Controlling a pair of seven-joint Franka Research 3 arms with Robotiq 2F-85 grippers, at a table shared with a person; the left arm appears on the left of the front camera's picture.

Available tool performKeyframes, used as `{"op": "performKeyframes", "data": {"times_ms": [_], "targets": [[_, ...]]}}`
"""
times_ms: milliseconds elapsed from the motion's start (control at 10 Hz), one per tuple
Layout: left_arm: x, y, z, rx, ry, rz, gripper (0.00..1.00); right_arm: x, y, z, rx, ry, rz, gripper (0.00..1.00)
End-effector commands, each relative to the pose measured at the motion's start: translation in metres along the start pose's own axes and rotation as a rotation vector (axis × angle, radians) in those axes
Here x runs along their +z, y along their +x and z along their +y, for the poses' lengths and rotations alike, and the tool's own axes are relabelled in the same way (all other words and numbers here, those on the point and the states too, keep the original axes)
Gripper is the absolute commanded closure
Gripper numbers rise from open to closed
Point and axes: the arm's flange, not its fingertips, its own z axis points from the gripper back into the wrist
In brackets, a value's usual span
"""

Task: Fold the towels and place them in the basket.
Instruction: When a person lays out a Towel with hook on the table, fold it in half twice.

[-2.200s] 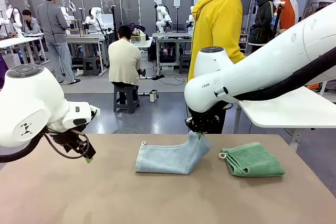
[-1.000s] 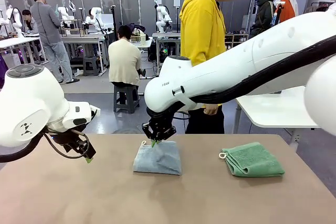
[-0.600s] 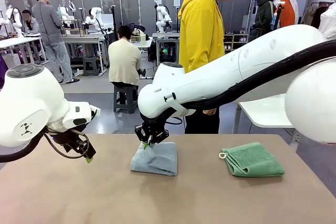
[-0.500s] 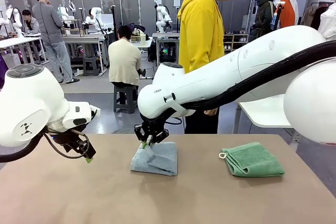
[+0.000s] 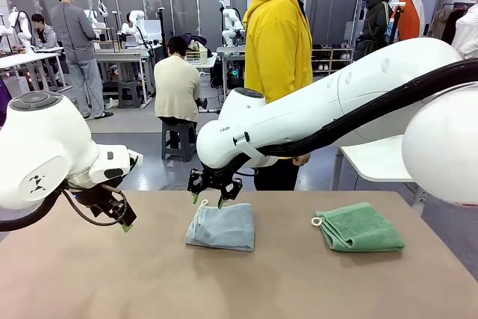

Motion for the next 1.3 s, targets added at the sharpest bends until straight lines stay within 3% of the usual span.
{"op": "performKeyframes", "data": {"times_ms": [0,500,900,1100,1200], "targets": [[0.0,0.004,-0.001,0.014,0.005,0.01,0.0,0.005,-0.003,-0.007,-0.026,0.025,-0.002,0.0],[0.0,0.004,-0.001,0.014,0.005,0.01,0.0,0.02,-0.008,-0.027,0.014,0.056,0.048,0.0],[0.0,0.004,-0.001,0.014,0.005,0.01,0.0,0.064,-0.022,-0.075,0.069,0.117,0.091,0.0],[0.0,0.004,-0.001,0.014,0.005,0.01,0.0,0.08,-0.024,-0.098,0.053,0.152,0.068,0.0],[0.0,0.004,-0.001,0.014,0.005,0.01,0.0,0.082,-0.022,-0.11,0.001,0.065,0.051,0.0]]}}
